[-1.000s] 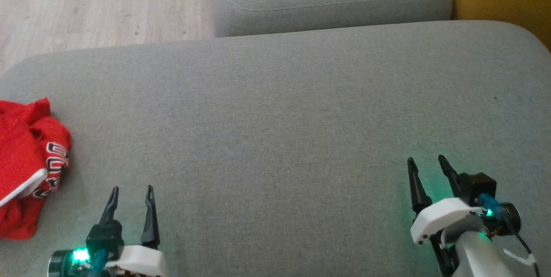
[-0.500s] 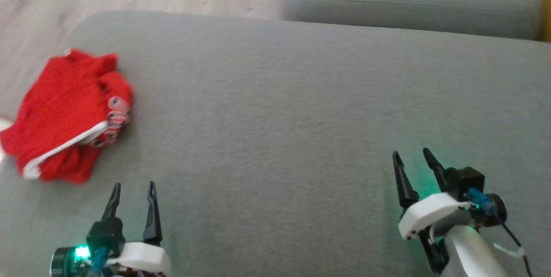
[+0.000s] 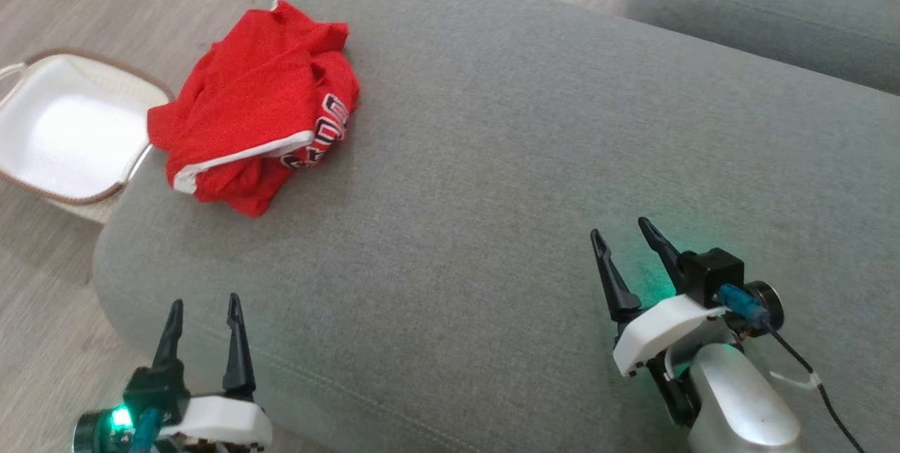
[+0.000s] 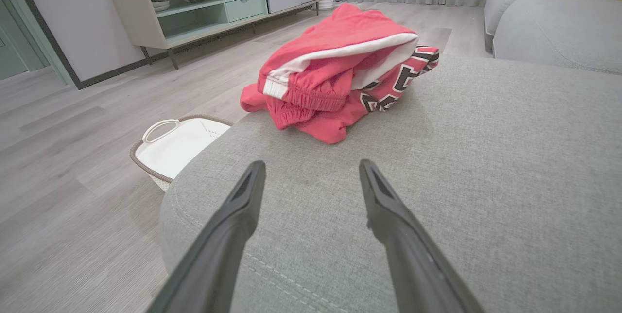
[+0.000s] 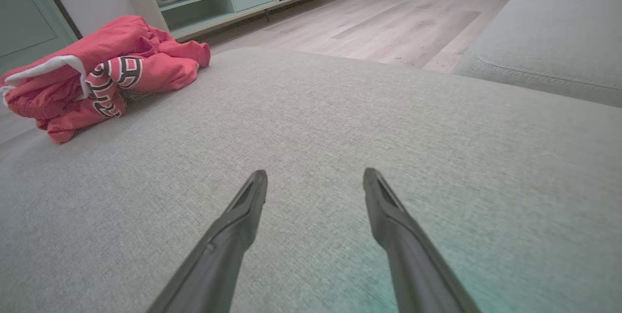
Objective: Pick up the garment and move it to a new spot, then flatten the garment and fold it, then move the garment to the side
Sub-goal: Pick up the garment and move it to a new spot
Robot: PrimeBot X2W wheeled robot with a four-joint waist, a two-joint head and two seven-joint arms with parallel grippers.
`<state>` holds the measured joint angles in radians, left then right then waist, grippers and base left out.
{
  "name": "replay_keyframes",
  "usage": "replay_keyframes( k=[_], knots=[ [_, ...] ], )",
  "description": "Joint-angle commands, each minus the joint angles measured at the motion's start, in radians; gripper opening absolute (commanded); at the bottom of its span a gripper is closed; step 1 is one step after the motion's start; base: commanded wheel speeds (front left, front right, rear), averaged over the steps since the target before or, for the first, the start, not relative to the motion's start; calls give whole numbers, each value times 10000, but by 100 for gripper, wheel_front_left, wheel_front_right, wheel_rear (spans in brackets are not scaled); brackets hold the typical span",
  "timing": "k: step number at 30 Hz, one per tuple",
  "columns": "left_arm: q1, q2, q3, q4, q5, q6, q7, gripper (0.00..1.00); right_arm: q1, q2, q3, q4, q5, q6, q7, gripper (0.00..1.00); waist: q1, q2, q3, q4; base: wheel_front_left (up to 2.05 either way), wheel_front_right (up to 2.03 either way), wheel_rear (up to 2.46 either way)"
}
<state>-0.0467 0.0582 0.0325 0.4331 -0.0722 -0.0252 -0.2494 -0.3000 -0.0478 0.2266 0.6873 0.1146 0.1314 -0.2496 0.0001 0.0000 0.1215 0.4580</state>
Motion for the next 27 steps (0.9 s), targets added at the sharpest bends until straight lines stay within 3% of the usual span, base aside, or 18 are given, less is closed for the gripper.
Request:
replay_keyframes(
  k=[1,7,14,17,23,27],
  knots=[
    [-184,97,365,-412,40,-16,-124,100,-348,-24,267,-223,45,-7,-122,100,-1,0,127,129,0,0,0],
    [-878,359,785,-1008,-37,-246,-124,100,-534,-24,181,-228,-104,-7,-122,100,-1,0,556,-90,0,0,0],
    [-3161,1637,744,-303,-431,-922,-124,100,-868,-30,113,-415,-552,-7,-122,100,-1,0,1411,-685,0,0,0],
    [-4342,2244,250,392,-835,-1031,5,100,-1020,-56,153,-547,-626,-7,-122,100,-1,0,1781,-995,0,0,0],
    [-6137,3341,-1627,1395,-2514,-1051,844,100,-1203,-147,244,-768,-678,-7,-122,100,-1,0,2321,-1624,0,0,0],
    [-6730,3792,-2102,2044,-2974,-1052,1199,100,-1257,-196,255,-819,-674,-7,-122,100,-1,0,2518,-1911,0,0,0]
  ],
)
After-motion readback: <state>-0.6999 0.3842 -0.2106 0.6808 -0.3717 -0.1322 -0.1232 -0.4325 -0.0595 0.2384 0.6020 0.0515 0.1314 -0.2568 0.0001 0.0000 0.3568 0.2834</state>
